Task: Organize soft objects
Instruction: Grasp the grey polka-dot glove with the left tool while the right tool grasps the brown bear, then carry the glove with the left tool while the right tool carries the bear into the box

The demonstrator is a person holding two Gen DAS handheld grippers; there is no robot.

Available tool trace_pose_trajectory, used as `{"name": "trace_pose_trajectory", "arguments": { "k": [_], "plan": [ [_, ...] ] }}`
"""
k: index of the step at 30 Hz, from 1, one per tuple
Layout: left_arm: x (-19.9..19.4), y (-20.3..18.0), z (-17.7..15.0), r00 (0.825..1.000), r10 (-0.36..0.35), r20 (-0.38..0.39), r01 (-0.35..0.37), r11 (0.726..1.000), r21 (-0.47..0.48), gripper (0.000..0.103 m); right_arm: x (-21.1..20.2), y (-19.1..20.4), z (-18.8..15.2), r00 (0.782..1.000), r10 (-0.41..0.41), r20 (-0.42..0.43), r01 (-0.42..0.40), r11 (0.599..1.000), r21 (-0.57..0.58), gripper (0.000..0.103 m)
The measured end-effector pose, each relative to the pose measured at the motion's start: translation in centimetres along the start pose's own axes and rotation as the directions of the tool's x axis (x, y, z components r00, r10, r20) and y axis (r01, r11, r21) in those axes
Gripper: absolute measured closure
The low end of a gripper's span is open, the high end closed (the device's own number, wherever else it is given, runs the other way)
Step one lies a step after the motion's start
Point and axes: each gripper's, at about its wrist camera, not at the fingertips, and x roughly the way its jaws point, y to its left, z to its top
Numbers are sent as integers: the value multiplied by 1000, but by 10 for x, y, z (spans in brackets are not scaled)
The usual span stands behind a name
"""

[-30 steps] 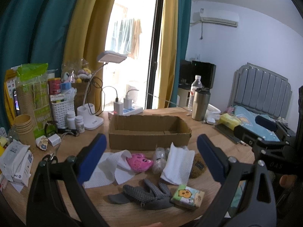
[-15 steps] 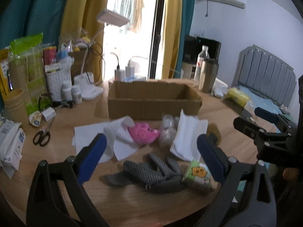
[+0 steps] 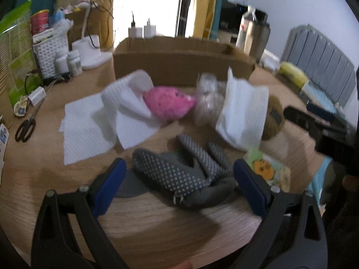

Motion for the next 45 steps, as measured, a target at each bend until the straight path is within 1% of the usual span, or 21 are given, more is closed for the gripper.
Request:
{"name": "trace_pose_trajectory", "arguments": {
  "k": [3, 7, 9, 11, 13, 14, 15, 16, 18, 19, 20, 21, 22, 23, 24, 26, 31, 40, 43, 45],
  "plan": [
    [8, -6, -3, 999, 21, -40, -20, 999, 27, 7, 11, -6, -1, 1000, -11, -19, 11, 1000, 6, 1],
    [15, -9, -8, 997, 34, -64, -32, 998, 46, 7, 25, -11, 1, 998, 1, -59, 0, 1000, 15, 1],
    [16, -12, -9, 997, 40, -61, -37, 998, 60, 7, 29, -10, 2, 997, 4, -72, -3, 1000, 11, 1],
    [16, -11, -10, 998, 34, -53, -31, 997, 67, 9, 33, -9, 4, 996, 15, -85, -14, 1000, 8, 5],
    [15, -10, -11, 999, 32, -39, -30, 997, 72, 19, 37, -6, 6, 995, 28, -100, -27, 1000, 9, 11],
    [14, -9, -11, 999, 33, -33, -31, 997, 71, 22, 39, -5, 6, 994, 32, -108, -31, 999, 10, 13],
    [12, -7, -11, 999, 32, -24, -30, 997, 68, 29, 41, -3, 6, 992, 36, -119, -35, 999, 11, 14],
    [11, -5, -12, 999, 31, -18, -29, 997, 66, 33, 42, -1, 6, 991, 37, -126, -36, 999, 9, 16],
    [8, -1, -12, 1000, 26, -3, -26, 998, 60, 45, 42, 2, 6, 991, 27, -128, -28, 1000, -5, 21],
    [6, 2, -13, 1000, 23, 6, -24, 998, 52, 48, 42, 5, 7, 990, 28, -135, -30, 999, -12, 26],
    [5, 5, -14, 1000, 21, 13, -21, 999, 43, 52, 43, 6, 7, 989, 39, -145, -41, 999, -9, 34],
    [3, 8, -14, 1000, 15, 21, -16, 999, 35, 55, 44, 7, 7, 988, 47, -148, -48, 999, -5, 37],
    [2, 9, -15, 1000, 12, 26, -13, 999, 29, 59, 45, 8, 8, 986, 62, -157, -62, 998, 4, 46],
    [2, 11, -16, 999, 9, 31, -10, 1000, 23, 61, 46, 8, 8, 983, 79, -168, -78, 997, 17, 58],
    [1, 12, -16, 999, 15, 33, -15, 1000, 13, 64, 45, 8, 8, 979, 98, -176, -94, 995, 32, 62],
    [-1, 15, -17, 999, 1, 39, -1, 1000, -1, 65, 43, 11, 10, 979, 99, -178, -95, 995, 33, 64],
    [-6, 21, -19, 997, -42, 61, 45, 998, -50, 67, 38, 15, 14, 979, 95, -178, -92, 995, 26, 66],
    [-32, 30, -7, 986, -79, 144, 92, 992, -83, 67, 18, 8, 31, 993, 45, -108, -43, 999, 20, 66],
    [-39, 34, -1, 983, -94, 161, 111, 989, -100, 67, 11, 2, 38, 996, 39, -85, -36, 999, 35, 66],
    [-44, 37, 2, 980, -90, 178, 109, 989, -102, 67, 7, -1, 43, 997, 29, -69, -26, 999, 45, 66]
  ]
}}
